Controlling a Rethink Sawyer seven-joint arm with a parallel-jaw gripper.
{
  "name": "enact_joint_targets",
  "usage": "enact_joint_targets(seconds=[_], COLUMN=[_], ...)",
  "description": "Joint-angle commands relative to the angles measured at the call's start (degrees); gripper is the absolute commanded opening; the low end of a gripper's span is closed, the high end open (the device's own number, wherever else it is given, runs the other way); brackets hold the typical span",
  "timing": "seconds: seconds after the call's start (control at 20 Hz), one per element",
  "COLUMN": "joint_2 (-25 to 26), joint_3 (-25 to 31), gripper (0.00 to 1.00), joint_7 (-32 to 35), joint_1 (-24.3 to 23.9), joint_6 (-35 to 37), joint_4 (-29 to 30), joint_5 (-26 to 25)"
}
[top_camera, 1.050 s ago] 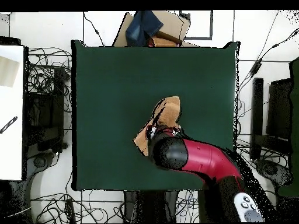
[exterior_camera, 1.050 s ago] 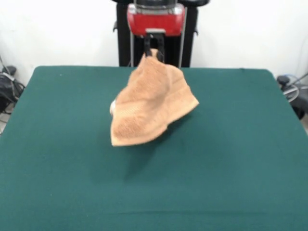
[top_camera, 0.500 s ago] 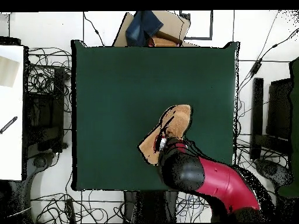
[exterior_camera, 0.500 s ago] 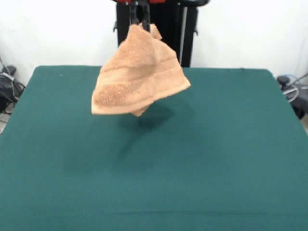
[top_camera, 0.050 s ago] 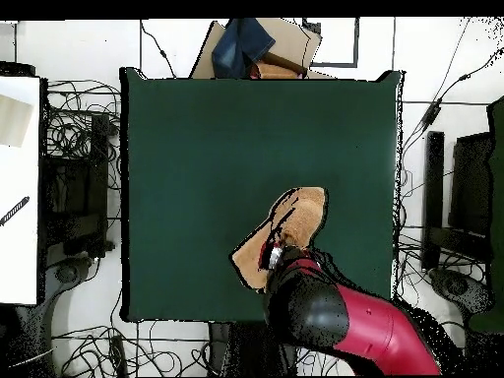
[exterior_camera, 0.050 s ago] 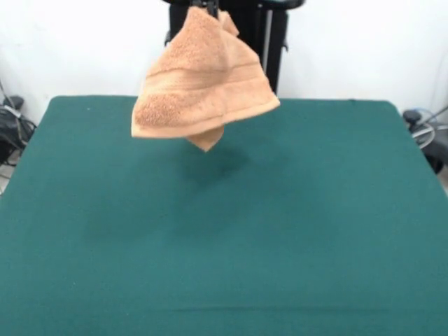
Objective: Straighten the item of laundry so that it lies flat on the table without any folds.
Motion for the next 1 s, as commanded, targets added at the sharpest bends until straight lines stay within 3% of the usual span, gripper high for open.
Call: enact_joint_targets(seconds=[0.05,0.4,0.85,1.0], joint_2=[-4.5,-4.4,0.5,3.1], joint_3=[2.8,-0.4,-2.2,-3.5], gripper=[0.0,0.0,0.0,0.0], joint_7=[-5.0,-1.7,2.1,6.0], joint_1=[0.0,1.5,1.1,3.3], joint_6=[8.9,10.1,9.8,10.0], joint_4=[4.1,2.6,-0.8,-3.2], joint_5=[1.2,-6.3,-16.5,-21.6])
